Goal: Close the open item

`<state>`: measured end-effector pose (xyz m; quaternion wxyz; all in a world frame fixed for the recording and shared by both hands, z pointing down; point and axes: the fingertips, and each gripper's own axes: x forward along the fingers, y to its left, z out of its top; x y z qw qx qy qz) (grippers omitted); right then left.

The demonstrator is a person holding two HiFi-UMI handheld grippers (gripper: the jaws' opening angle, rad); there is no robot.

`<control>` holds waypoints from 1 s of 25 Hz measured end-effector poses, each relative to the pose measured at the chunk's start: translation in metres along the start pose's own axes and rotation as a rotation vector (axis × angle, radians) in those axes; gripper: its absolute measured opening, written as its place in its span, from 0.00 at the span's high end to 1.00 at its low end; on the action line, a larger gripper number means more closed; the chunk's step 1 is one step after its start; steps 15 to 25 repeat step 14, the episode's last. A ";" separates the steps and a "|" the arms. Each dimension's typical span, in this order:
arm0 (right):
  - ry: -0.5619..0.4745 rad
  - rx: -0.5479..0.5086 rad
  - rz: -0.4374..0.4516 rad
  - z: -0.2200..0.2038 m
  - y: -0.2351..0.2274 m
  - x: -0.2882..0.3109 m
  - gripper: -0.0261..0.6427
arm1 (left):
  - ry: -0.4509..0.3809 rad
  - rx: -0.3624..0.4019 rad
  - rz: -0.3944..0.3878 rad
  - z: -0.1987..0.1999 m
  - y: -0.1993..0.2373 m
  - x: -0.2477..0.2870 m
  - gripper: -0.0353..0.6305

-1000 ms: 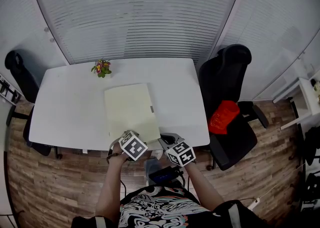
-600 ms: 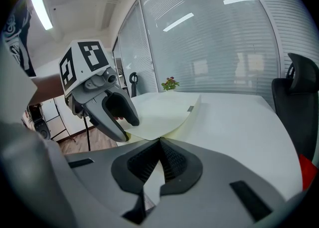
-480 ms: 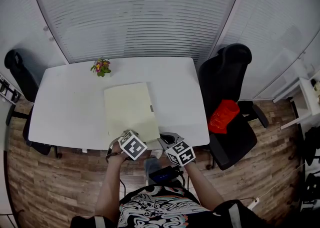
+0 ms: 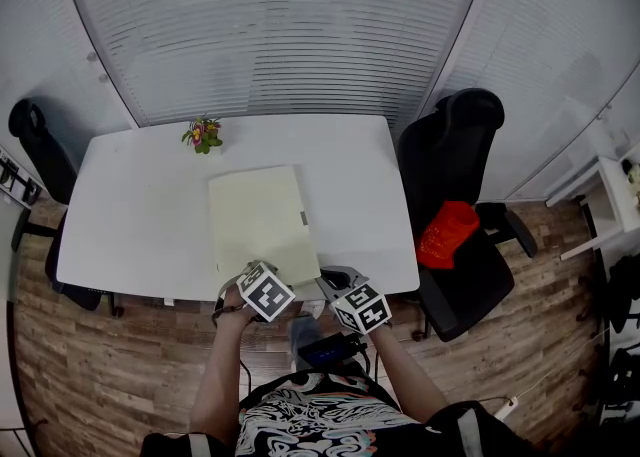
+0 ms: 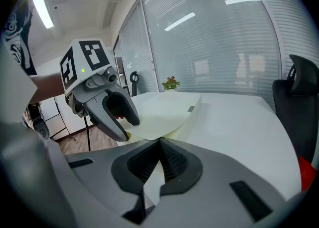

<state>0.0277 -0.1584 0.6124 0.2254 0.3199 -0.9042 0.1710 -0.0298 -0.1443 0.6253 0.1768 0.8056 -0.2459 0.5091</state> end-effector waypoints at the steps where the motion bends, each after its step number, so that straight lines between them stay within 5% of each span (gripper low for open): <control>1: 0.000 0.001 0.000 0.000 0.000 0.000 0.96 | -0.001 0.000 0.002 0.000 0.000 0.000 0.65; 25: -0.003 -0.001 0.005 -0.001 0.001 0.000 0.96 | -0.005 -0.013 0.002 -0.001 -0.001 0.000 0.65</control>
